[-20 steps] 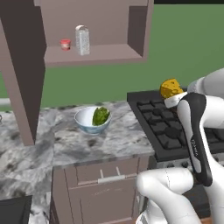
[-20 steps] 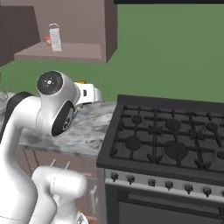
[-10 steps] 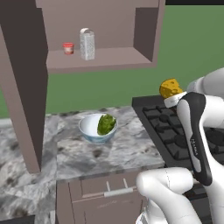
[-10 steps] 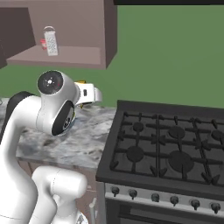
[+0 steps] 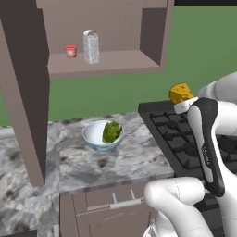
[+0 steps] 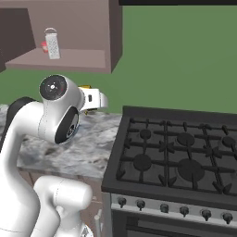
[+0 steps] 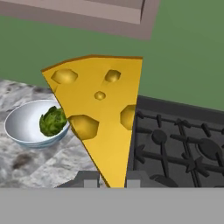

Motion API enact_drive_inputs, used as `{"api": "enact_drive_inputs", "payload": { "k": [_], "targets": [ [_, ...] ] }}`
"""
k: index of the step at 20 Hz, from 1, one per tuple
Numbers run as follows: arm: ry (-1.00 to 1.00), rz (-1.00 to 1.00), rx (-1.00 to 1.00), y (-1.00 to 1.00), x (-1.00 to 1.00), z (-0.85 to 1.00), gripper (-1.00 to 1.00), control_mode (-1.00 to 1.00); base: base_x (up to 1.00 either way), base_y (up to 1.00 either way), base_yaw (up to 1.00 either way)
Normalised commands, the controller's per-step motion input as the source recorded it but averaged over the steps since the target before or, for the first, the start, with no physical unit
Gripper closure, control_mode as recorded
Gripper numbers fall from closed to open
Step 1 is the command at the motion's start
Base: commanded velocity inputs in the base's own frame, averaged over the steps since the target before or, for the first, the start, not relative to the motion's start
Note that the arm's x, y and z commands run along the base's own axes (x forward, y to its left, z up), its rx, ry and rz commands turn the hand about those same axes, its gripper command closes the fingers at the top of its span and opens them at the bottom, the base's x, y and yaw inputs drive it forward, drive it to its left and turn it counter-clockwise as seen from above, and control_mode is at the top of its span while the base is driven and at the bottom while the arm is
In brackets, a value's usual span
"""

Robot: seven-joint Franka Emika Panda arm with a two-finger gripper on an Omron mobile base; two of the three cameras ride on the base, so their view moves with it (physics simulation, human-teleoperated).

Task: Pick the cheese from the fridge and the cheese grater from the cabinet and place them next to the salad bowl.

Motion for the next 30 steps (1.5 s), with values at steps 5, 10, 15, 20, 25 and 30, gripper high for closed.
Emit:
{"api": "enact_drive_inputs", "payload": {
  "k": [5,10,15,20,25,30],
  "targets": [
    [0.0,0.0,0.0,0.0,0.0,0.0,1.0,1.0,0.54,0.51,0.0],
    [0.0,0.0,0.0,0.0,0.0,0.0,1.0,1.0,0.36,0.45,0.0],
    [0.0,0.0,0.0,0.0,0.0,0.0,1.0,1.0,0.01,0.03,0.0],
    [0.0,0.0,0.0,0.0,0.0,0.0,1.0,1.0,0.0,0.0,0.0],
    [0.02,0.05,-0.13,0.22,-0.08,-0.75,1.0,-1.0,0.0,0.0,0.0],
    [0.08,0.08,-0.16,0.35,-0.02,-0.69,1.0,-1.0,0.0,0.0,0.0]
  ]
}}
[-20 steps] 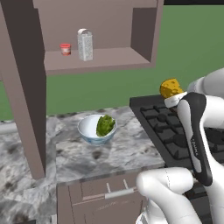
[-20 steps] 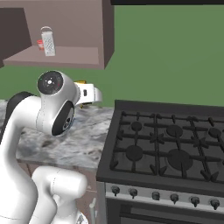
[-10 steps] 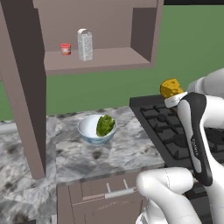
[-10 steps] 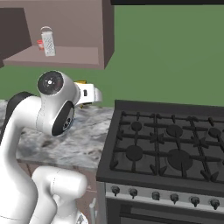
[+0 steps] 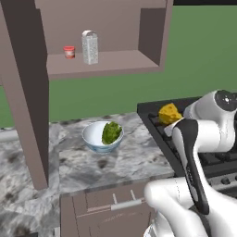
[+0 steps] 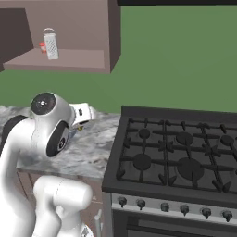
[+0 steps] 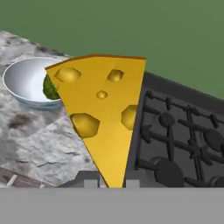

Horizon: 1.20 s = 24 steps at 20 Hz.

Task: Pick the cheese from the fridge and the cheese grater from the cabinet and place them next to the salad bowl.

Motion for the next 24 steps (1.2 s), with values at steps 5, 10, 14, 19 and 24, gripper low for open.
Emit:
{"api": "enact_drive_inputs", "payload": {
  "k": [5,10,14,19,24],
  "targets": [
    [0.14,0.1,-0.11,0.26,0.03,-0.61,1.0,-1.0,0.0,0.0,0.0],
    [0.2,0.13,-0.08,0.13,0.22,-0.49,1.0,-1.0,0.0,0.0,0.0],
    [0.22,0.15,-0.03,0.02,0.24,-0.46,1.0,-1.0,0.0,0.0,0.0],
    [0.14,0.05,-0.02,0.01,0.24,-0.37,1.0,-1.0,0.0,0.0,0.0],
    [0.01,0.0,0.0,0.05,0.36,-0.19,1.0,-1.0,0.0,0.0,0.0]
  ]
}}
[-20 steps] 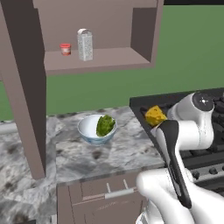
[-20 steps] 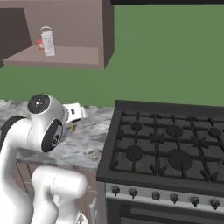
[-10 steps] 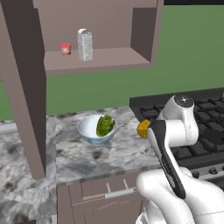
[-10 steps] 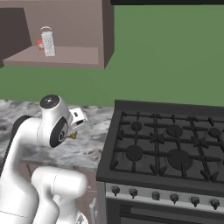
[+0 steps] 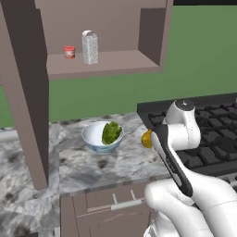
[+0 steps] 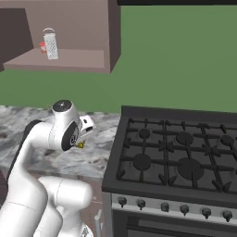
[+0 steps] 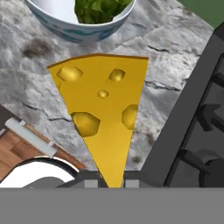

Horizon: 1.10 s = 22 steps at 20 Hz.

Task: Pick the cheese from the fridge and the cheese grater from the cabinet and place them next to the salad bowl.

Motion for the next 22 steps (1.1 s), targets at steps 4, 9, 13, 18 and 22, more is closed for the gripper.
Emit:
{"api": "enact_drive_inputs", "payload": {
  "k": [4,9,13,18,22],
  "targets": [
    [0.01,0.0,0.0,0.14,0.43,-0.38,1.0,-1.0,0.0,0.0,0.0],
    [0.0,0.0,0.0,0.05,0.37,-0.45,1.0,-1.0,0.0,0.0,0.0],
    [0.03,0.0,0.0,0.0,0.44,-0.37,1.0,-1.0,0.0,0.0,0.0],
    [0.03,0.0,0.0,0.0,0.49,-0.36,1.0,-1.0,0.0,0.0,0.0],
    [0.04,0.0,0.0,0.0,0.52,-0.33,1.0,-1.0,0.0,0.0,0.0]
  ]
}}
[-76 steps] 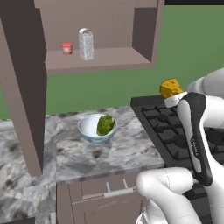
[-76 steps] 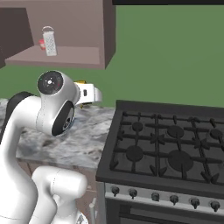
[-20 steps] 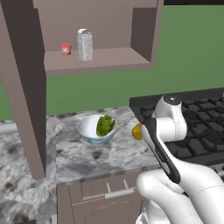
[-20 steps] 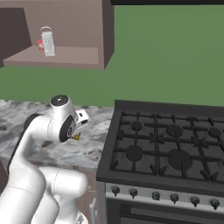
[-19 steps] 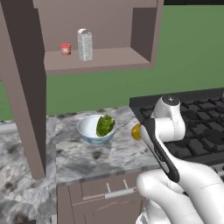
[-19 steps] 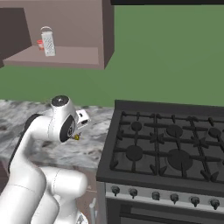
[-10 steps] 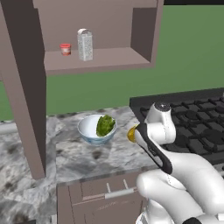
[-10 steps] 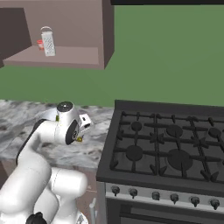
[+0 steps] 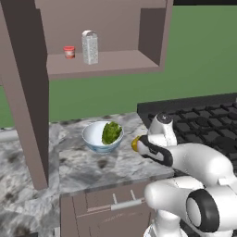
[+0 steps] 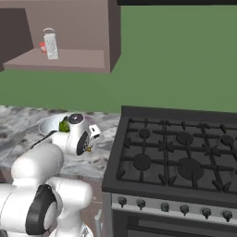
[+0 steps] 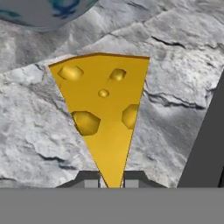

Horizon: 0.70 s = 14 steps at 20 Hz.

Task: Pick the cheese from the fridge and the cheese grater from the cabinet and place them next to the salad bowl.

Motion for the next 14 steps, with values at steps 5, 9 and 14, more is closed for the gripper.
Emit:
{"api": "enact_drive_inputs", "payload": {
  "k": [5,9,14],
  "targets": [
    [0.05,0.0,0.0,0.0,0.49,-0.32,1.0,-1.0,0.0,0.0,0.0],
    [0.06,0.0,0.0,0.0,0.39,-0.33,1.0,-1.0,0.0,0.0,0.0],
    [0.07,0.0,0.0,0.0,0.27,-0.34,1.0,-1.0,0.0,0.0,0.0]
  ]
}}
